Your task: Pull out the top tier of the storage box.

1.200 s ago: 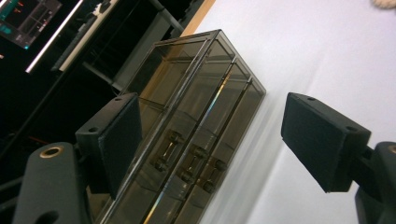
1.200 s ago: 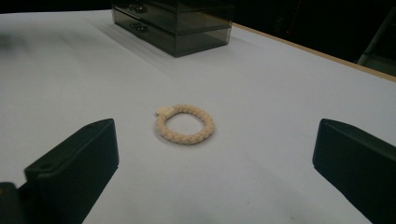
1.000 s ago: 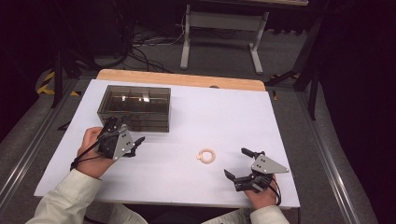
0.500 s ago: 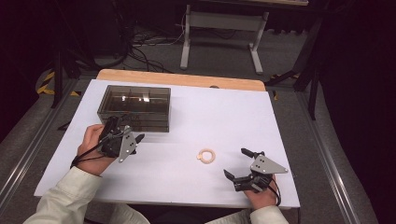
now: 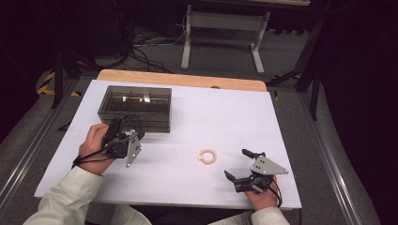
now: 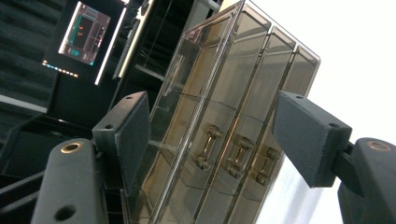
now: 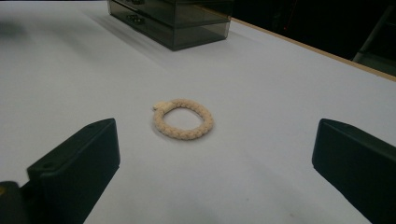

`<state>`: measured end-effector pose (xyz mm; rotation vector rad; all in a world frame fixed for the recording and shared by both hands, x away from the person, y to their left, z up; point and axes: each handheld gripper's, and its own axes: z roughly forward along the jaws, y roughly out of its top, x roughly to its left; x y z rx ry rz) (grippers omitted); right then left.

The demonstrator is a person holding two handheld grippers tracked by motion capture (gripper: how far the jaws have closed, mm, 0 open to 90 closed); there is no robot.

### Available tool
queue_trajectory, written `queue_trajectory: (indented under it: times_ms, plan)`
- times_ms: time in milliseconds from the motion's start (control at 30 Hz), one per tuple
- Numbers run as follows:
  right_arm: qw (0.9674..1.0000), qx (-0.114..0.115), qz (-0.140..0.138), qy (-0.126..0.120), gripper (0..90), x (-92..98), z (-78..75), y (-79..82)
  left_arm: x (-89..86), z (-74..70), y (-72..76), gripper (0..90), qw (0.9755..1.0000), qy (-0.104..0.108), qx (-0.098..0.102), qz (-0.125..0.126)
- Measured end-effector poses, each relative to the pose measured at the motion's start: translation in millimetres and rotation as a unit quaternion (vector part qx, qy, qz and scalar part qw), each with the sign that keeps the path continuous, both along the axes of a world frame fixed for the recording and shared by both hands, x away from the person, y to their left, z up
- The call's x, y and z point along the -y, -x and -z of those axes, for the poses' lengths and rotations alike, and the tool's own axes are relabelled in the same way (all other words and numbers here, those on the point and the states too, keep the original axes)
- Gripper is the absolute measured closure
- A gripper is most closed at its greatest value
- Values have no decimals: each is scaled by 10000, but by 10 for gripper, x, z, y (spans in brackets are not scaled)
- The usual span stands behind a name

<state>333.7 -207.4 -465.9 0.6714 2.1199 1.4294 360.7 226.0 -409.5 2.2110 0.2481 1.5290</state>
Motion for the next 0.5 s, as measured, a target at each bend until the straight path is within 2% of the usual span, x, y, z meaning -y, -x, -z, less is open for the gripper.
queue_trajectory:
  times_ms: [300, 367, 500]
  plan:
    - [10000, -33, -1, 8, 14, -9, 2, 5, 44, 77, -16, 350, 9991, -349, 205, -111]
    - [10000, -34, -2, 12, 14, -10, 2, 5, 59, 105, -19, 360, 9981, -513, 269, -196]
    - [10000, -34, -6, 18, 15, -12, 3, 5, 75, 144, -27, 380, 9969, -633, 359, -292]
